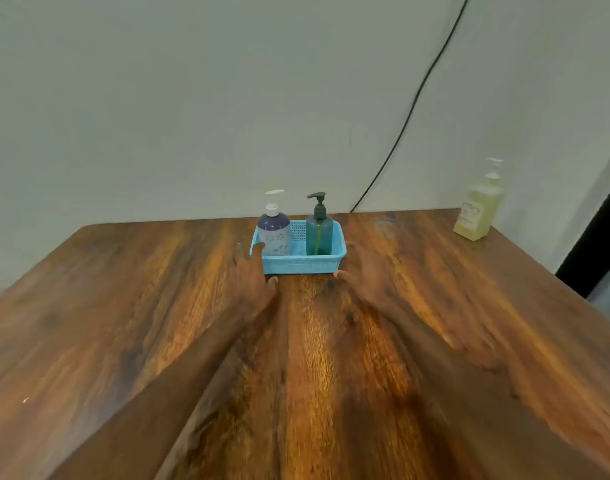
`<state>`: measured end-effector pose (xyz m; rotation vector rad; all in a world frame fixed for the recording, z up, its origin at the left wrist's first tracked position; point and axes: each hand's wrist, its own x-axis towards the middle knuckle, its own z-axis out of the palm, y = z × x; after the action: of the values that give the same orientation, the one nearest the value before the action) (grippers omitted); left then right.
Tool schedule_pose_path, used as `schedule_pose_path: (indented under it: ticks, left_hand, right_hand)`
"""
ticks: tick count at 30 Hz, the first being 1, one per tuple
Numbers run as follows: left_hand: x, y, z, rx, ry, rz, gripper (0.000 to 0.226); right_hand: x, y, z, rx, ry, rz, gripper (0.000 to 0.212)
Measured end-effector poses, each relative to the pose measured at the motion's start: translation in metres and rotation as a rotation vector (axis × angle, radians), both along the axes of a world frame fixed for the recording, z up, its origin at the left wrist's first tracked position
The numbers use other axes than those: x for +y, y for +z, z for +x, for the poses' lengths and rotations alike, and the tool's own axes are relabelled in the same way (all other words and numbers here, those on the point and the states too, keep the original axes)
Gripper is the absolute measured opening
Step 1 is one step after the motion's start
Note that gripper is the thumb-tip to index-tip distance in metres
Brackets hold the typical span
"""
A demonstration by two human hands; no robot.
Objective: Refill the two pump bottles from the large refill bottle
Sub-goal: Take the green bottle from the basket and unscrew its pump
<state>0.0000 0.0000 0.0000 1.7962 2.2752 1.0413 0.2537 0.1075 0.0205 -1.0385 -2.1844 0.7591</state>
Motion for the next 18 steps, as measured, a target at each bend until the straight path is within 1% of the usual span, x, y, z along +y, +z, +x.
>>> schedule_pose_path:
  ticks: [1,2,3,4,6,10,15,18]
  left_hand:
    - [0.009,-0.005,-0.008,0.002,-0.003,0.004,0.074]
    - [0.010,0.003,-0.009,-0.005,0.013,-0.021,0.066]
    - [0.011,0.010,-0.007,0.006,0.025,-0.037,0.054]
    - [0.009,0.019,-0.005,0.012,0.060,-0.079,0.043]
    - [0.015,0.021,-0.003,0.005,0.087,-0.090,0.034]
    - [0.016,0.020,-0.008,-0.078,0.092,-0.065,0.032]
    - [-0.005,0.027,0.002,-0.060,0.072,-0.011,0.039]
    - [-0.027,0.033,0.008,-0.078,0.050,0.053,0.036]
  right_hand:
    - [0.004,0.002,-0.004,0.099,0.021,-0.003,0.037]
    - [0.006,0.004,-0.007,0.090,-0.036,0.003,0.043]
    - [0.008,0.003,-0.011,0.075,-0.077,0.024,0.045]
    - [0.010,0.002,-0.016,0.024,-0.104,0.015,0.041]
    - [0.017,-0.006,-0.026,-0.052,-0.107,0.029,0.031]
    - [0.026,-0.013,-0.031,-0.075,-0.122,0.050,0.023]
    - [0.010,-0.002,-0.022,-0.022,-0.095,0.074,0.019]
    - [-0.010,0.010,-0.012,0.001,-0.095,0.099,0.018]
